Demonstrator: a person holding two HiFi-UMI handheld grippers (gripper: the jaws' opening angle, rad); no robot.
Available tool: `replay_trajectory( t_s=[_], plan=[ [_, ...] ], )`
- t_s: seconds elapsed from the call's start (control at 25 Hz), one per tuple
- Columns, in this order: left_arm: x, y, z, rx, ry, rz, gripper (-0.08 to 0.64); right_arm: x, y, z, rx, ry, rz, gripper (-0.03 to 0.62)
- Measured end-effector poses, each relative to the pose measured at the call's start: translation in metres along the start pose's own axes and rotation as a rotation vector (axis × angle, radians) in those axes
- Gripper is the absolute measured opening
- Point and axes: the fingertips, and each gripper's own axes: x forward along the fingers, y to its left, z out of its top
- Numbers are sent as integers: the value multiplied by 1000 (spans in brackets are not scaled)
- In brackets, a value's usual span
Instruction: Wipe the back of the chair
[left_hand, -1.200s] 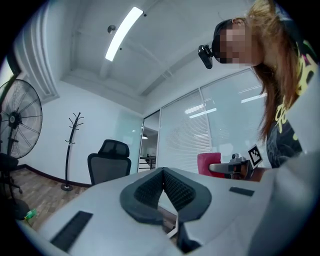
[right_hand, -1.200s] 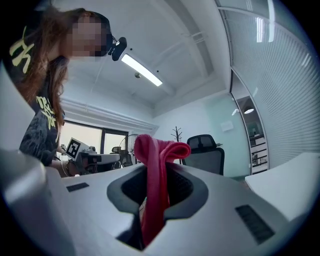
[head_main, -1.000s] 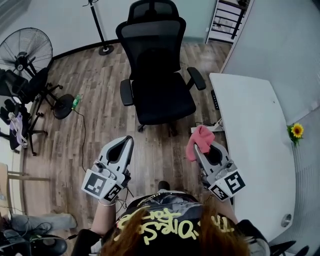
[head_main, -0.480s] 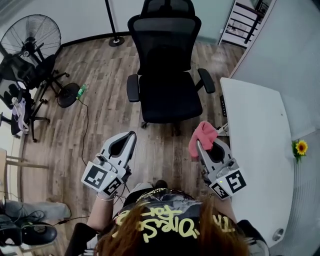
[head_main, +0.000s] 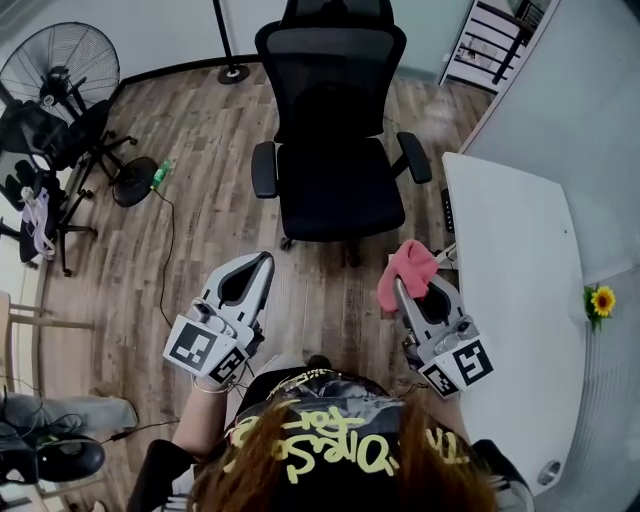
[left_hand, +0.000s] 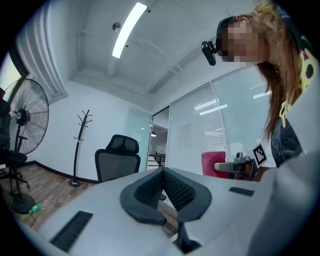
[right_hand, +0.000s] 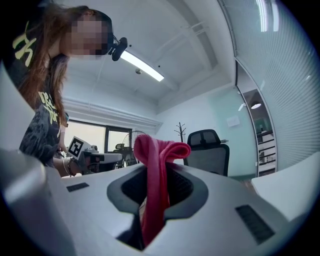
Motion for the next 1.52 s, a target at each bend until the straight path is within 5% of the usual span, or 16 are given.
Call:
replay_trajectory(
  t_s=[0.4, 0.76, 1.08, 1.52],
  plan=[
    [9, 35, -28, -69, 52, 64, -5, 27, -15, -27, 63, 50, 24, 74],
    [61, 81, -35, -69, 41, 24, -5, 71, -43, -35, 40, 70, -4, 74],
    [127, 160, -43, -20, 68, -17, -5, 161, -90, -41, 28, 58, -46, 74],
    [211, 271, -7, -5, 62, -76, -5, 294, -133, -21, 26, 52, -53, 74]
  ],
)
